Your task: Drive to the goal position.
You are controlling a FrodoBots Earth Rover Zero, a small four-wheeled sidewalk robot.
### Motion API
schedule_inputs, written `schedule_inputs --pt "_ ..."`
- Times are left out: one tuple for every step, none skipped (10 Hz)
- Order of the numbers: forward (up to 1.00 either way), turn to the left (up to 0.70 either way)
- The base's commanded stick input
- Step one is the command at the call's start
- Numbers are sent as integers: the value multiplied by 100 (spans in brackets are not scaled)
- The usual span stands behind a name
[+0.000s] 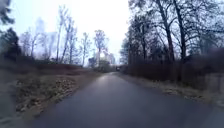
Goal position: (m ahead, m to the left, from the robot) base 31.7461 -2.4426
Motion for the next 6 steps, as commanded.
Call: schedule_inputs --pt "70 0" --pt "70 0" --pt "70 0" --pt "70 0" --pt "70 0" --pt "70 0"
